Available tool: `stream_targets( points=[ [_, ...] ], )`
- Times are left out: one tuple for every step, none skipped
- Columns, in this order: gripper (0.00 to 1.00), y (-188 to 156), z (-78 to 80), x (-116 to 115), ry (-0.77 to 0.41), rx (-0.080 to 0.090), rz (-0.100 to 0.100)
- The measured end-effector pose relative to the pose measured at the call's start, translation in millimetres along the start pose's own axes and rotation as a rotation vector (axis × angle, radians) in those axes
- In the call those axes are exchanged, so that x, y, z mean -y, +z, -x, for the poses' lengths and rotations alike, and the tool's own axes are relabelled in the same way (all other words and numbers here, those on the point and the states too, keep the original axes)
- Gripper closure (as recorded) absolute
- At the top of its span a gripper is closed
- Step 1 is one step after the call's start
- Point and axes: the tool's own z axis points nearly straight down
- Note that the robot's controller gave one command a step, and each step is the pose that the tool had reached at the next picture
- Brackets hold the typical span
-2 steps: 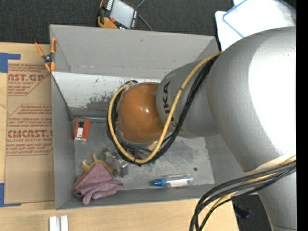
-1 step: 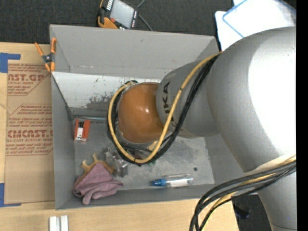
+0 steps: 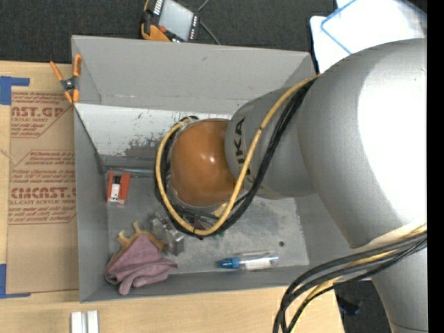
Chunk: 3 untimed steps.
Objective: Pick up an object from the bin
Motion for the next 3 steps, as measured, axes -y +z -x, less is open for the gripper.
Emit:
stream_targets(
  points=[
    [1.0,0.0,0.0,0.0,0.0,0.0,0.0],
    [1.0,0.0,0.0,0.0,0.0,0.0,0.0],
    [1.0,0.0,0.0,0.0,0.0,0.0,0.0]
  ],
)
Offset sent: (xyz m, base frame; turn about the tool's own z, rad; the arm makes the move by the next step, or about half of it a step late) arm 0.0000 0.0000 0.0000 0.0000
